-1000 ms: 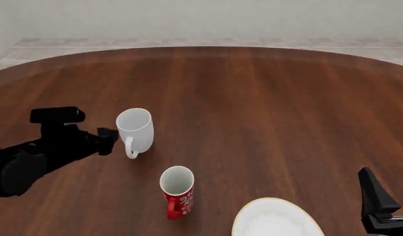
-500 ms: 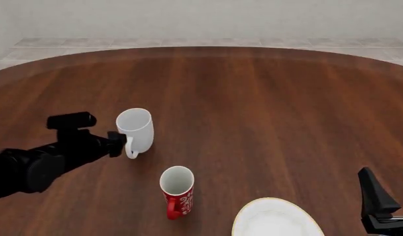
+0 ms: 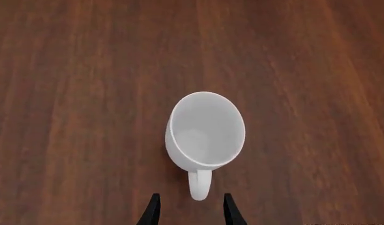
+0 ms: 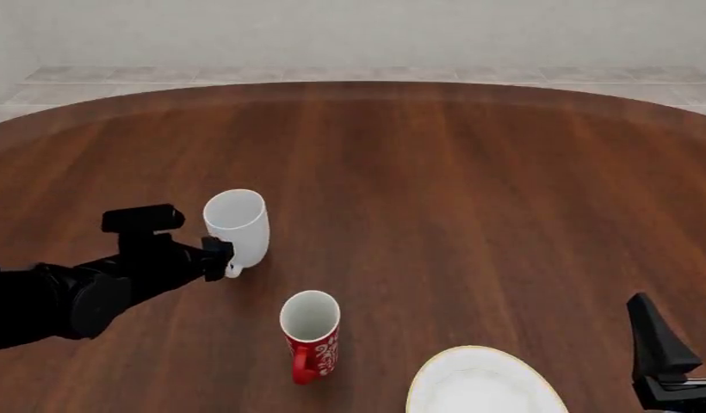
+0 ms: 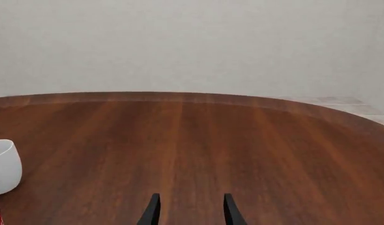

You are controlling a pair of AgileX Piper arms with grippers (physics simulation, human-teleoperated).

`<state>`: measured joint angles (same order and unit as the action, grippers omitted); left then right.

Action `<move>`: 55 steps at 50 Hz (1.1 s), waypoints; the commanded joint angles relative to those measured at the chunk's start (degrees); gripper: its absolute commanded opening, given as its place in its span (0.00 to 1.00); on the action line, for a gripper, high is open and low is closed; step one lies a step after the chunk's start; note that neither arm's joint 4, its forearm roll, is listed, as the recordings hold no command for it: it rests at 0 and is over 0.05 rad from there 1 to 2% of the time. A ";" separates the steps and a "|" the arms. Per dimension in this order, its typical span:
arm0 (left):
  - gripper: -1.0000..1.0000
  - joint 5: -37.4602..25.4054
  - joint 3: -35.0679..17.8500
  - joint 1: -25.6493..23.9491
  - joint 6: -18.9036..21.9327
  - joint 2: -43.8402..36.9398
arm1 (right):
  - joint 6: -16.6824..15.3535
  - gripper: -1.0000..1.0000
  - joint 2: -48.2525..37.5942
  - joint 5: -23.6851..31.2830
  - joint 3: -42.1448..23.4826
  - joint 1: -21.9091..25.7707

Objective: Put the white mug on the plate.

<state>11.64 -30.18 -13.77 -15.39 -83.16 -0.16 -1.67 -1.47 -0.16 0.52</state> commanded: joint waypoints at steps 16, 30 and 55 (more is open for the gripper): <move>1.00 2.30 -1.12 -1.15 0.29 -4.13 | 0.01 1.00 -1.79 -1.87 0.09 0.01; 1.00 3.88 -1.75 -1.25 0.47 -6.86 | 0.01 1.00 -1.51 -1.49 -0.03 0.02; 1.00 5.18 -2.52 -1.51 0.51 -9.70 | 0.03 1.00 -1.19 -1.21 0.02 0.02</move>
<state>16.26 -32.54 -15.26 -14.91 -91.81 -0.15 -2.89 -2.73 -0.13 0.54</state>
